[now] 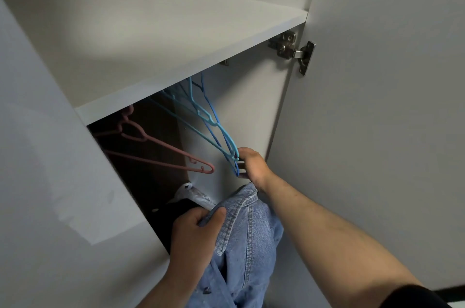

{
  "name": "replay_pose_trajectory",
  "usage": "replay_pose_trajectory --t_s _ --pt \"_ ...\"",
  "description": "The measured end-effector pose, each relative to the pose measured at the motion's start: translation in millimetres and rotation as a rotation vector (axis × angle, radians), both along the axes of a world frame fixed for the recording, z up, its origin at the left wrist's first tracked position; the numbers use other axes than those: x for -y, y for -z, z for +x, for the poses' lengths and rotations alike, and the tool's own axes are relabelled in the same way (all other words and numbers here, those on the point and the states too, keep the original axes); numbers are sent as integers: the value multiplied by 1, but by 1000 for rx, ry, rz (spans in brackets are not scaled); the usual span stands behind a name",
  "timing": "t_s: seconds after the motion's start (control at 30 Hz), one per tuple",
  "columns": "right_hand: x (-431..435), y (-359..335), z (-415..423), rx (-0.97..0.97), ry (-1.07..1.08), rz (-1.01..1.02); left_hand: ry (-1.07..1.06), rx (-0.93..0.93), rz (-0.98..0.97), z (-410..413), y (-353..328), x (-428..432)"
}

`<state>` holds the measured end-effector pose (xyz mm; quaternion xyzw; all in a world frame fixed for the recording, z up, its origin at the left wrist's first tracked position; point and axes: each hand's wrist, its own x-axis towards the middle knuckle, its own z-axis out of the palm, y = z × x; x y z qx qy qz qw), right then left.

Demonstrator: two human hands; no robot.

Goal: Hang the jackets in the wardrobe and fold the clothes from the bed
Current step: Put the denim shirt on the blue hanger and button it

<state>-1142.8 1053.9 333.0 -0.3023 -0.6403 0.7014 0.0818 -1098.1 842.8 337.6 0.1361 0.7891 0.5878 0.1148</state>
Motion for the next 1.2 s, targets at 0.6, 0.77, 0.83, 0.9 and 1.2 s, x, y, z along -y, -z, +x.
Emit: replay_pose_trajectory --t_s 0.6,0.77,0.83,0.9,1.2 --pt "17 12 11 3 -188 -390 -16 -4 -1 2 5 5" --pt "15 12 9 -30 -179 -310 -16 -4 -1 0 8 4" --pt "14 11 11 -38 -143 -254 -15 -1 1 0 10 3" --pt "13 9 13 -58 -105 -233 -11 7 1 1 11 2" --pt "6 -12 17 -47 -53 -145 0 13 0 2 14 -1"
